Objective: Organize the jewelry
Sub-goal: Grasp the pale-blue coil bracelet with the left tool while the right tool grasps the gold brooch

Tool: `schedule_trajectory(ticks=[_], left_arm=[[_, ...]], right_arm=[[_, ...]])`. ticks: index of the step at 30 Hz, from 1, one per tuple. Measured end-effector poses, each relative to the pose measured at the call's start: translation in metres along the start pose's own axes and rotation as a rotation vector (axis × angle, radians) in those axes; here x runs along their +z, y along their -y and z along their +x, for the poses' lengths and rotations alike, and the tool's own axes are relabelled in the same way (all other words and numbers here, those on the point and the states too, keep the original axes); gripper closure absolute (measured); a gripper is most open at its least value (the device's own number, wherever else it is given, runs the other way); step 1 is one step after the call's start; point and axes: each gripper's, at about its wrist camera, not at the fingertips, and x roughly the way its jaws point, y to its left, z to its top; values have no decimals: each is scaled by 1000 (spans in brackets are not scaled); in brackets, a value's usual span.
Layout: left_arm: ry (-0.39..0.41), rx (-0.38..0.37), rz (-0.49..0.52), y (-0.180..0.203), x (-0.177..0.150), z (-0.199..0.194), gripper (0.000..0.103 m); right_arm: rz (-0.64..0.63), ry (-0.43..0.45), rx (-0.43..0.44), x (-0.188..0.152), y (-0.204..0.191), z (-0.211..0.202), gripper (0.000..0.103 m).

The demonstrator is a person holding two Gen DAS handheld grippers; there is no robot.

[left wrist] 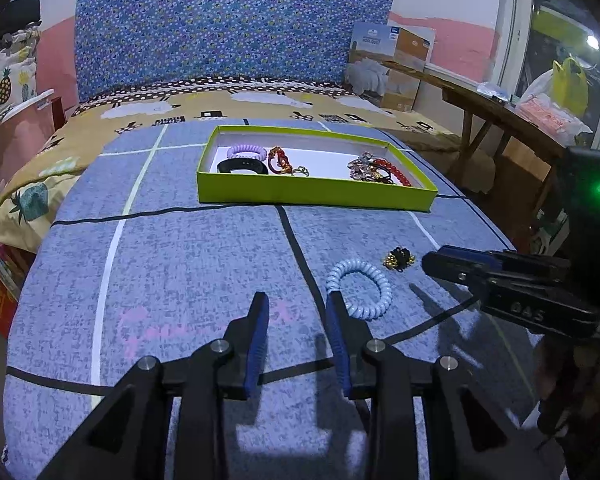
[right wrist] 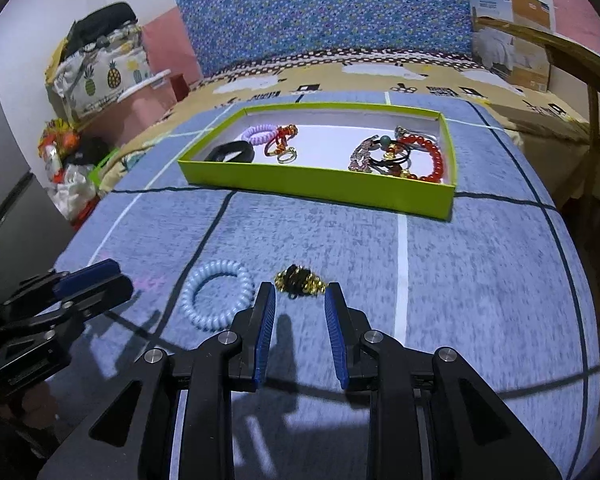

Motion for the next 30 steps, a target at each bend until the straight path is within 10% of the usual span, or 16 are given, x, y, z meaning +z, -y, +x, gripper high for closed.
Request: schedule_trajectory(ticks=[13, 20, 30], left_arm=[[-17, -14, -29, -8, 1, 9, 72], [-34, -38, -17, -1, 3, 17, 72], [-94, -61, 40, 20, 14, 42, 72]], right_arm=[[-153, -83, -51, 10, -7, 29, 62], [-164, -67, -64, 8, -9, 26, 84], [-121, -23, -64, 3, 0, 8, 84]])
